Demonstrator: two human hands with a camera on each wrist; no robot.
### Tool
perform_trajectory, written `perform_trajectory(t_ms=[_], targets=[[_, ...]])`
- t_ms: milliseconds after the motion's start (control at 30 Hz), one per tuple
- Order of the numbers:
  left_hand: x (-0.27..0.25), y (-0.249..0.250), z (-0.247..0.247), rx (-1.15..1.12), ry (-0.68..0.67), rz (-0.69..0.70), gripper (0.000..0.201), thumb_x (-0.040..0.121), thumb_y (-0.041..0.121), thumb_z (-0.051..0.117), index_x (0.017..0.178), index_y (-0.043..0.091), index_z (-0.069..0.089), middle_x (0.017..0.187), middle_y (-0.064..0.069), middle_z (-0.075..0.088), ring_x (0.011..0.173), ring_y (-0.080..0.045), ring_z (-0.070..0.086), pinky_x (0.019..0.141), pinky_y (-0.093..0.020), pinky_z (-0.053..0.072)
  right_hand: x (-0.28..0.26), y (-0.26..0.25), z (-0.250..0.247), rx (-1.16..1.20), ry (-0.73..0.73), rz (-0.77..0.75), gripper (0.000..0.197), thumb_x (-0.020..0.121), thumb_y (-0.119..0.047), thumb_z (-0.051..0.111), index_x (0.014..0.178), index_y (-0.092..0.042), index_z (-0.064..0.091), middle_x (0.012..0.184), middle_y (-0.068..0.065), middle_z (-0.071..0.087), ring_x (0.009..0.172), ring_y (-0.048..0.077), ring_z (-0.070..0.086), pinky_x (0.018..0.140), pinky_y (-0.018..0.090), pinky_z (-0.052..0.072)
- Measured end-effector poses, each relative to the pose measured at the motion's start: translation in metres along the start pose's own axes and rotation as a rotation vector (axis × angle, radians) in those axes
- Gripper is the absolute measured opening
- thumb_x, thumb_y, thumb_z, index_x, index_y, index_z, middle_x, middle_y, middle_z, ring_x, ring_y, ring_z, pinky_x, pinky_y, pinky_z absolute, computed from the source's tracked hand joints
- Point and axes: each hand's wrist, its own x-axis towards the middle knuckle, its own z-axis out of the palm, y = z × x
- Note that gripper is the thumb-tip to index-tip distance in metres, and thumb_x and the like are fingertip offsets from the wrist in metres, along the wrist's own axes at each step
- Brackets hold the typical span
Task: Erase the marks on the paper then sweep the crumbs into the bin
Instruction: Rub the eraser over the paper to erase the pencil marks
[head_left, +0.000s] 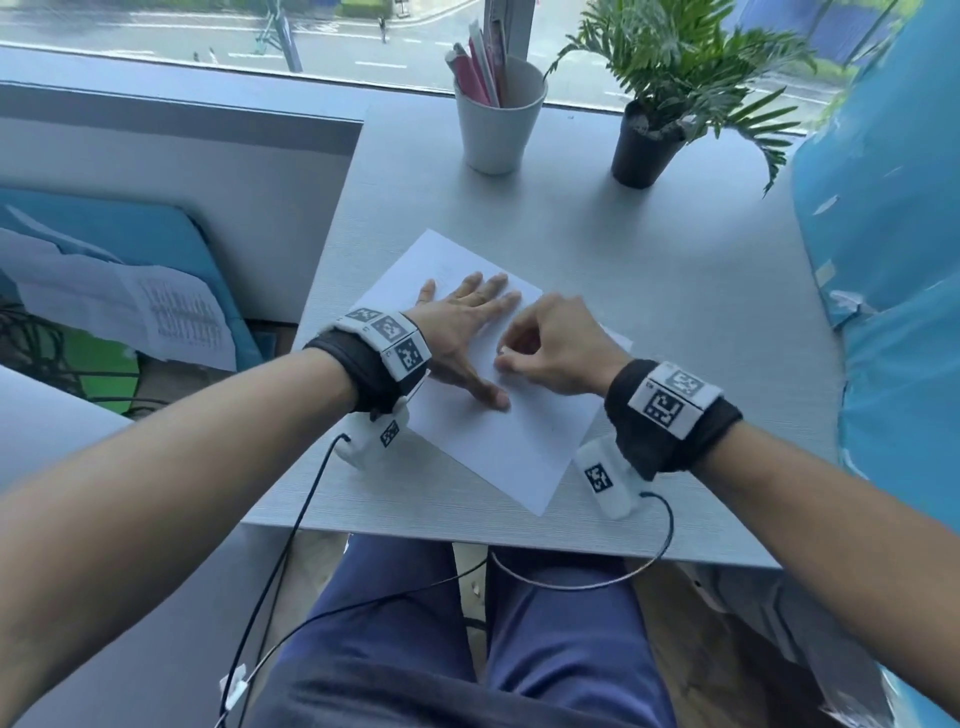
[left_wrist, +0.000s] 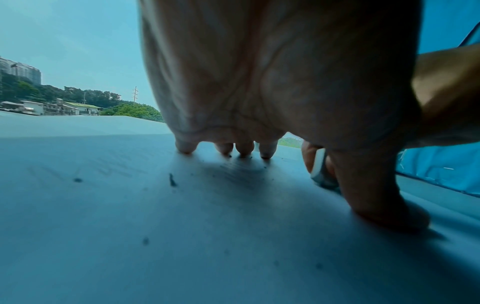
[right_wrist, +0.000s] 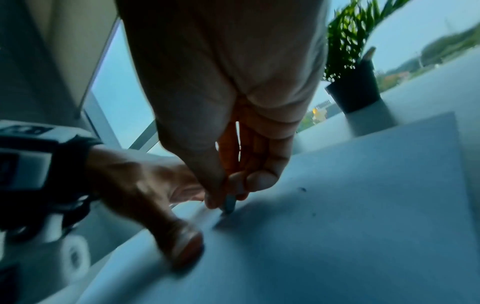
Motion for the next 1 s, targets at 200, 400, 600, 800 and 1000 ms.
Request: perform_trajectory(t_ms=[200,400,600,800,1000], targets=[[0.0,0.001,-0.001,-0.01,0.007,-0.005,0.138,0.058,0.08,0.073,0.157,0.032,-0.011,0.162,0.009,-0.022,0.149,-0.013,-0.022,0.115,-0.057,-0.013,0.022,0.02,-0.025,0.009,0.179,0.125,0.01,0.073,-0.022,0.074,0.076,-0.013,0.078,0.071,0.0,0.073,0.066,0.011,0.066,0.066,0.021,0.052],[-0.001,0.002,0.0,-0.007,-0.008,-0.003,0.138,0.059,0.08,0.072,0.157,0.031,-0.012,0.162,0.01,-0.024,0.148,-0.012,-0.023,0.116,-0.056,-0.014,0.011,0.007,-0.014,-0.007,0.024,0.069,0.009,0.072,-0.023,0.077,0.075,-0.015,0.079,0.071,-0.002,0.074,0.064,0.007,0.066,0.06,0.017,0.051],[0.0,0.002,0.0,0.002,0.001,-0.009,0.139,0.058,0.081,0.071,0.156,0.031,-0.013,0.162,0.01,-0.024,0.148,-0.012,-0.024,0.116,-0.056,-0.014,0.004,-0.002,-0.003,-0.025,0.053,0.044,0.008,0.072,-0.021,0.075,0.072,-0.013,0.077,0.068,-0.002,0.071,0.065,0.012,0.066,0.063,0.023,0.054],[0.0,0.003,-0.001,-0.001,-0.008,-0.008,0.14,0.058,0.079,0.073,0.157,0.03,-0.012,0.162,0.009,-0.023,0.148,-0.013,-0.023,0.115,-0.056,-0.014,0.026,0.015,-0.025,0.009,0.186,0.146,0.013,0.07,-0.024,0.076,0.074,-0.011,0.078,0.071,0.002,0.074,0.066,0.012,0.067,0.065,0.023,0.054],[0.0,0.001,0.001,-0.003,-0.017,0.001,0.143,0.055,0.083,0.07,0.156,0.029,-0.015,0.161,0.009,-0.025,0.147,-0.013,-0.026,0.116,-0.058,-0.015,0.005,-0.007,-0.004,-0.007,0.011,0.042,0.009,0.072,-0.022,0.077,0.073,-0.013,0.078,0.07,-0.002,0.071,0.065,0.01,0.065,0.06,0.019,0.051]])
